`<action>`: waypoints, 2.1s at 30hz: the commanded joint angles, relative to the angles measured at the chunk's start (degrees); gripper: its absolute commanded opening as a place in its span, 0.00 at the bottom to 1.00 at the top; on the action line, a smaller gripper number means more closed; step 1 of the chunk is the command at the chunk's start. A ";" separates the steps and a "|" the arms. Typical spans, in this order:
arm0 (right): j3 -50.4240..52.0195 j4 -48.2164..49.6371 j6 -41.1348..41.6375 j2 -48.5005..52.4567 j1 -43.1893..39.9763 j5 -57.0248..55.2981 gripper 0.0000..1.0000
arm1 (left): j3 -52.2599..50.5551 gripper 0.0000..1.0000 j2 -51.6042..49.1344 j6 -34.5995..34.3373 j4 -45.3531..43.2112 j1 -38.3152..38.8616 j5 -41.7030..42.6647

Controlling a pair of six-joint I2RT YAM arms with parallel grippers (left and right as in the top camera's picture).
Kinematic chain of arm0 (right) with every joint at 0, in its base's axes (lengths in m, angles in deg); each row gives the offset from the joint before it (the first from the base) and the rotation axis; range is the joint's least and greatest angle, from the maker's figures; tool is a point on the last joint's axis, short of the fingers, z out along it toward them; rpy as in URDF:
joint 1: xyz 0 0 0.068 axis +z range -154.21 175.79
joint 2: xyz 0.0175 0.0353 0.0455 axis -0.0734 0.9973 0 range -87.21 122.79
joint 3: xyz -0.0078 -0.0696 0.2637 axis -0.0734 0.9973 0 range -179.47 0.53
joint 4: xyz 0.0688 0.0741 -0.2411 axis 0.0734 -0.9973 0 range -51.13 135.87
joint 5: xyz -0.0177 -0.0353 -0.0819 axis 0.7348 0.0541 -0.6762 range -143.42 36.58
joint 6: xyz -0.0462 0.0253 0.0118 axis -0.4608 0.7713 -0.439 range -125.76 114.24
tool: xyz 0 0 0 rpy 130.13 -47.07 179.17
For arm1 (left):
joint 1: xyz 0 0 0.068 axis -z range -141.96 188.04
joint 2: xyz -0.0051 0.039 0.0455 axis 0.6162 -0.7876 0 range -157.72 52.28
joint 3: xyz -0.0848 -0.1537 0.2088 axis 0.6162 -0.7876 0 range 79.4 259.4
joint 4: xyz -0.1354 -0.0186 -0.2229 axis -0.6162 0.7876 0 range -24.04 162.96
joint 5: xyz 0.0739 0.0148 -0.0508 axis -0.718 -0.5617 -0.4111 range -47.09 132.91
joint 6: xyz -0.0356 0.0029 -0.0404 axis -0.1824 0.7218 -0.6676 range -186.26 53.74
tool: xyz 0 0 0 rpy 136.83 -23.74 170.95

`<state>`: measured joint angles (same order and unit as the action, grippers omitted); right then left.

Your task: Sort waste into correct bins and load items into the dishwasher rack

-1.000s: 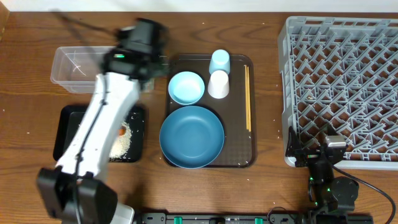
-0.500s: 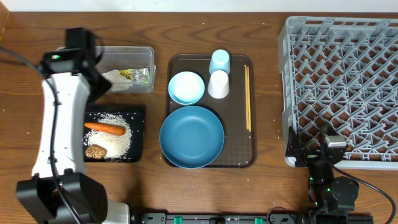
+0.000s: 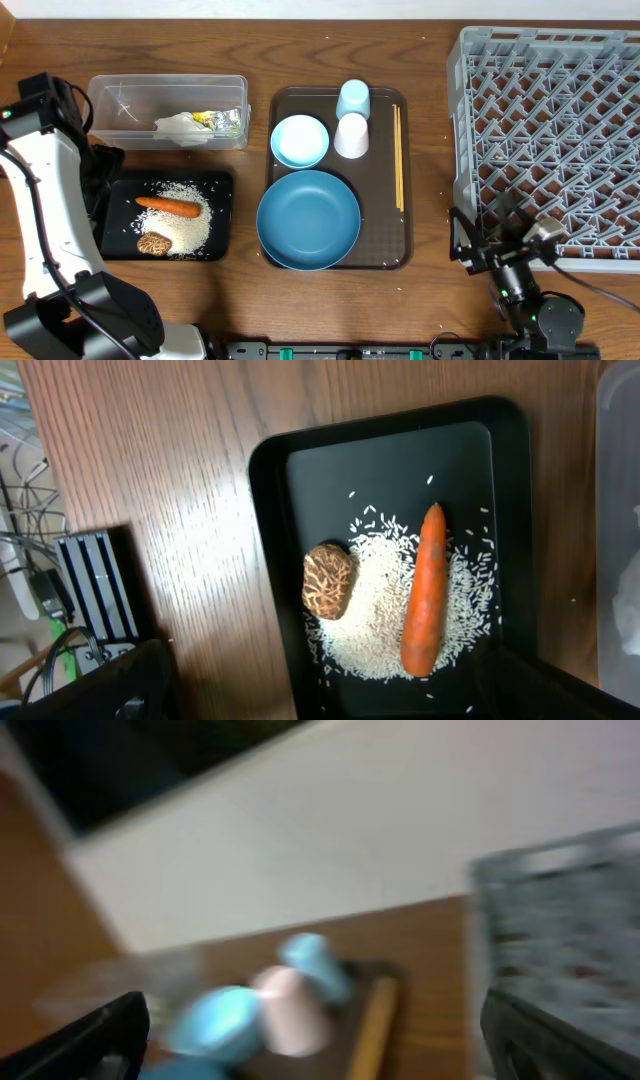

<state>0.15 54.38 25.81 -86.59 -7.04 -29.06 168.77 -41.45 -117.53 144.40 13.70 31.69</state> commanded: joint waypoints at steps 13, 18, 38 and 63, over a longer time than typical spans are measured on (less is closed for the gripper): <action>-3.58 17.86 22.95 0.02 -0.90 16.17 0.99 | 0.11 0.98 0.20 -1.14 0.37 -0.24 0.72; -11.87 12.46 14.43 3.89 -0.90 15.52 0.99 | 0.11 0.98 0.20 -1.14 0.37 -0.24 0.72; -48.65 -12.98 -18.14 51.69 12.96 12.09 0.99 | 0.11 0.98 0.20 -1.14 0.37 -0.24 0.72; -57.81 -18.08 -20.26 82.73 37.94 -31.41 0.99 | 0.11 0.98 0.20 -1.14 0.37 -0.24 0.74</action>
<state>-56.66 35.63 3.69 -6.44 30.51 -59.23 168.77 -41.45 -117.94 144.42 13.70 32.50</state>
